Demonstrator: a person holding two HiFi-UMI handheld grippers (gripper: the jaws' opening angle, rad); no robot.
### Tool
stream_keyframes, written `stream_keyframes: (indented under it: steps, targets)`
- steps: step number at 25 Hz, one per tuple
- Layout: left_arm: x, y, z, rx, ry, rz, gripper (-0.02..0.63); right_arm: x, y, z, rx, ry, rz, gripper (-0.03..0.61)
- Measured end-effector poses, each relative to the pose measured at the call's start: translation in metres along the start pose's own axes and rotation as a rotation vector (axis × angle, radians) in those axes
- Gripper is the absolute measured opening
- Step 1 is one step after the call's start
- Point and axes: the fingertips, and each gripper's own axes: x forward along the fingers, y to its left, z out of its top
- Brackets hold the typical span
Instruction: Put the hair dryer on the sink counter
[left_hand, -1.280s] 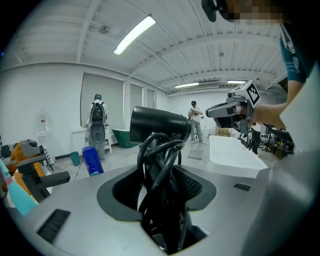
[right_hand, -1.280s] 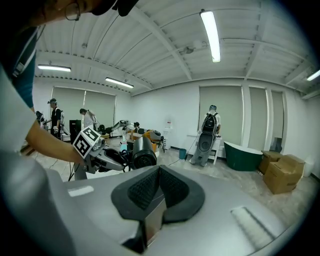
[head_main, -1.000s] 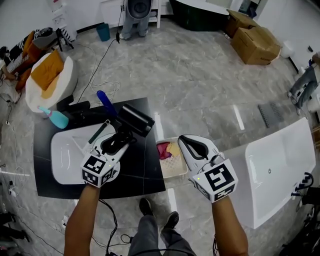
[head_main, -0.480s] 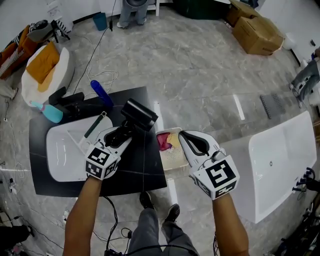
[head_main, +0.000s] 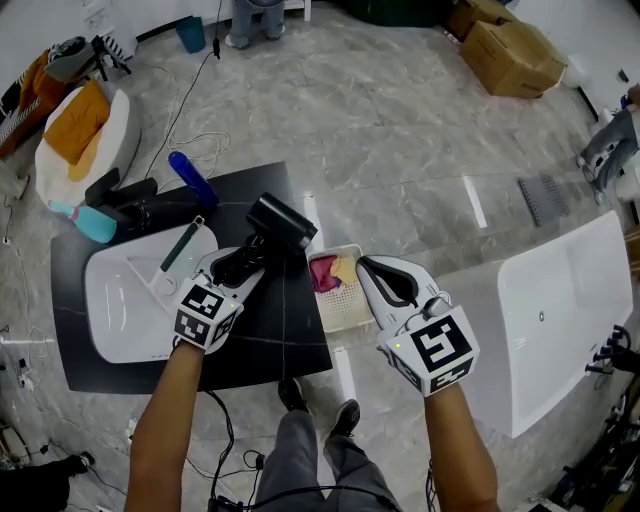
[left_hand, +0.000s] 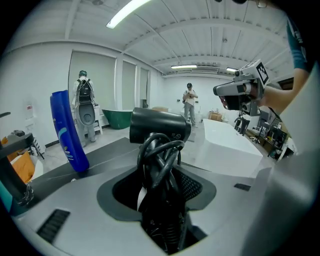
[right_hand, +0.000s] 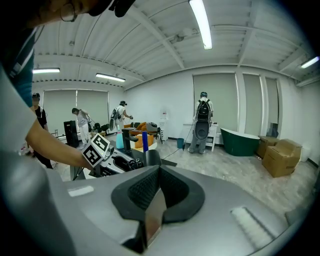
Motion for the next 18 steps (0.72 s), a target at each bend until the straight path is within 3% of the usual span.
stream_keyframes:
  steps: [18]
  targets:
    - [0.017,0.004,-0.022,-0.01,0.093,-0.004,0.193,-0.004,0.001,-0.007,0.014,0.014,-0.015,0.015]
